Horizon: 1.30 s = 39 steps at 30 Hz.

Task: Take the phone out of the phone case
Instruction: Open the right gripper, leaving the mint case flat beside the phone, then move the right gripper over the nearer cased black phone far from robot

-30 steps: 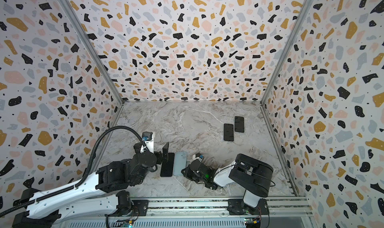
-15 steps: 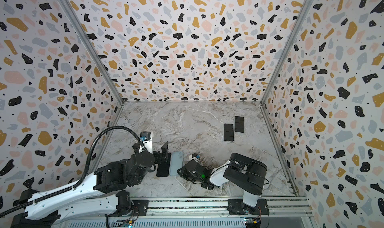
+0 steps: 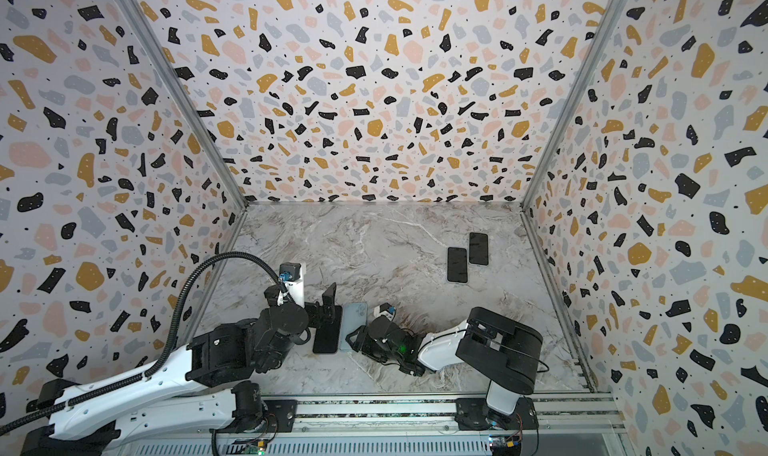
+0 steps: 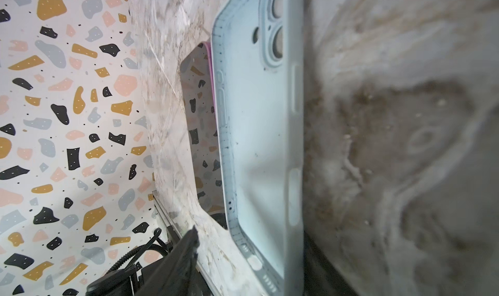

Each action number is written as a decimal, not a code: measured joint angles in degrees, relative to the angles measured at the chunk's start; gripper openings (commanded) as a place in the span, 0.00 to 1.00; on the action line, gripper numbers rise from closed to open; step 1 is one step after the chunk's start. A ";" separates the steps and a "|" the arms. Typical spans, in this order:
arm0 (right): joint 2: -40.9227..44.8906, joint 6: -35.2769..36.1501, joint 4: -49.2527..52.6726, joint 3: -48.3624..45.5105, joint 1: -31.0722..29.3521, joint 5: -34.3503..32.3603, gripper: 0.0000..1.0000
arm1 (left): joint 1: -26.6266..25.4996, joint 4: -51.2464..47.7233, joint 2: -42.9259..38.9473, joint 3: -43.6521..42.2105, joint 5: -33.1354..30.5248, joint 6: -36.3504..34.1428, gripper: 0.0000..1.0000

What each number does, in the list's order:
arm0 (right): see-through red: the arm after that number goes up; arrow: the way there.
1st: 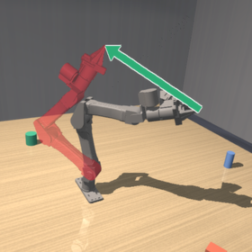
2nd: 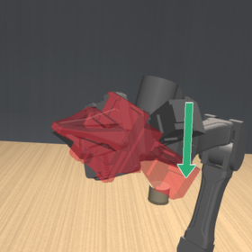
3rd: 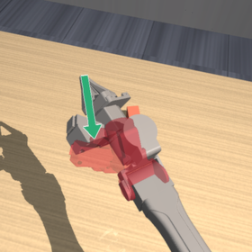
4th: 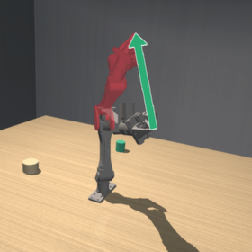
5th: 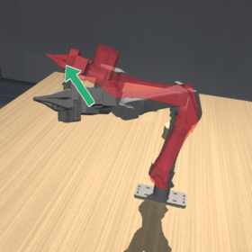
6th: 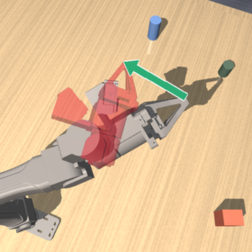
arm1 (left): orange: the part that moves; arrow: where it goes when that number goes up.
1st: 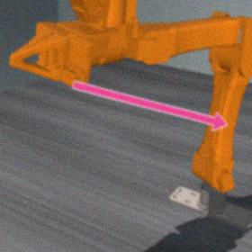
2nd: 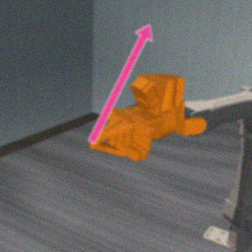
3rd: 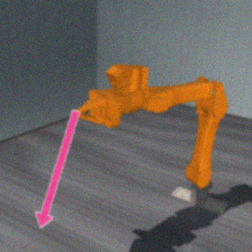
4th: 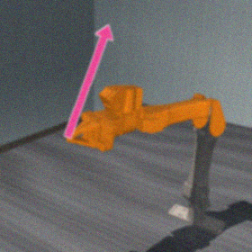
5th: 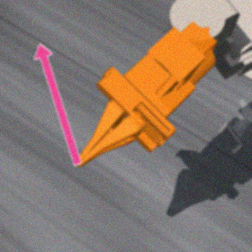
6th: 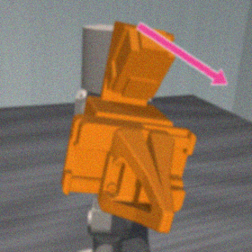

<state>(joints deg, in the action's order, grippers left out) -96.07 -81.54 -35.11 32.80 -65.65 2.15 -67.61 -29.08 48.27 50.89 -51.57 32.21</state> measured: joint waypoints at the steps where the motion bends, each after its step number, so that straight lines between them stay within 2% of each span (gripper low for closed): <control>1: 0.48 0.20 0.96 0.15 0.00 -0.07 0.66 | 0.00 0.00 0.00 -0.02 0.00 0.00 1.00; 4: 1.70 1.86 3.85 0.57 0.00 -0.02 0.72 | 0.00 0.00 0.00 -0.02 0.00 0.00 1.00; 13: 3.63 6.27 10.27 2.23 0.00 1.14 0.76 | 0.00 0.02 0.00 -0.02 -0.04 0.02 1.00; 15: 4.50 7.48 12.15 2.34 0.00 1.33 0.81 | 0.00 0.02 0.00 -0.02 -0.04 0.09 1.00; 24: 14.10 14.23 22.51 3.19 -0.02 0.28 0.93 | 0.00 0.90 -0.74 -0.02 0.11 1.16 1.00; 28: 20.41 18.95 30.99 4.83 -0.28 -3.61 1.00 | 0.00 1.36 -3.04 -0.02 0.35 1.53 1.00; 34: 33.24 25.59 49.37 9.84 0.31 -14.78 0.99 | 0.00 4.07 -9.35 -0.48 0.17 1.25 1.00; 39: 41.20 31.04 61.64 14.56 7.80 -20.61 0.99 | 0.04 5.35 -12.59 -1.25 -0.28 -0.26 0.99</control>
<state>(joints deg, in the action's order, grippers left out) -54.87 -50.50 26.52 47.35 -57.84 -18.46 -67.57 -23.73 35.68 49.65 -51.86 31.94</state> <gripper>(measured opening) 0.989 0.996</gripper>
